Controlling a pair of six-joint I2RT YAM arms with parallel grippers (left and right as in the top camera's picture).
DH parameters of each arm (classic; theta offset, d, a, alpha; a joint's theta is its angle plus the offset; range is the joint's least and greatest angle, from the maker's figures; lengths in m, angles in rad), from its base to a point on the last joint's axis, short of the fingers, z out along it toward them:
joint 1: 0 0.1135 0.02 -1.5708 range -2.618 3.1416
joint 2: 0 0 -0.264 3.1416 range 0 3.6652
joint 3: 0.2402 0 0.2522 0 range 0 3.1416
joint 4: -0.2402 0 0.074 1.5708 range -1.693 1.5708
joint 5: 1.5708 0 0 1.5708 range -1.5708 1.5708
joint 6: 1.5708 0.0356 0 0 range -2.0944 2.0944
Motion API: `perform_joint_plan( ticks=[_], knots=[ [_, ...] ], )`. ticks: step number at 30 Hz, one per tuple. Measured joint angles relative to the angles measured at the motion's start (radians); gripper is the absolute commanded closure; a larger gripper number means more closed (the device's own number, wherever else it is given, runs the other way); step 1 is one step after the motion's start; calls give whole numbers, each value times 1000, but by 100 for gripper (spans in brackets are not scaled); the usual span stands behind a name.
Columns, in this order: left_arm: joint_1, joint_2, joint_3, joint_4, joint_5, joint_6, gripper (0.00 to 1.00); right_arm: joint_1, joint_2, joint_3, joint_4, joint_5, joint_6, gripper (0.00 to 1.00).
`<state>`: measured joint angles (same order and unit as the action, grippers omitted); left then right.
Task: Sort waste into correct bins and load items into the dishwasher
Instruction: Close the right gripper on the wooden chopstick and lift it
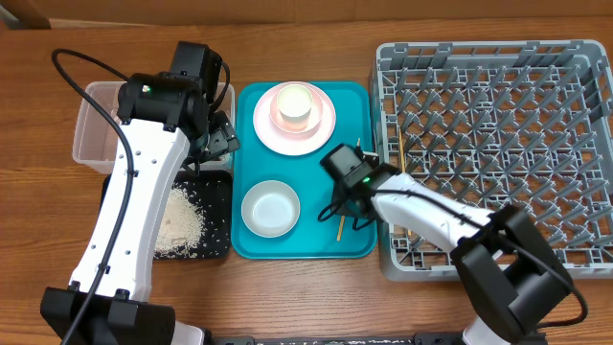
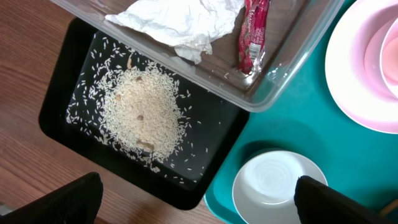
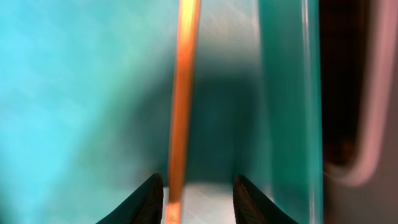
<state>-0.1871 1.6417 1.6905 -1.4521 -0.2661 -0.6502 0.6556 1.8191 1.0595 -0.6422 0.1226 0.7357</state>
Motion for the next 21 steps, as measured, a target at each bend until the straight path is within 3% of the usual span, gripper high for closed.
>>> perform_joint_plan(
  ticks=[9,21],
  knots=[
    [0,0,0,0,0,0,0,-106,0,2,37,-143,-6,66],
    [0,0,0,0,0,0,0,-84,0,2,36,-91,-3,67]
  ],
)
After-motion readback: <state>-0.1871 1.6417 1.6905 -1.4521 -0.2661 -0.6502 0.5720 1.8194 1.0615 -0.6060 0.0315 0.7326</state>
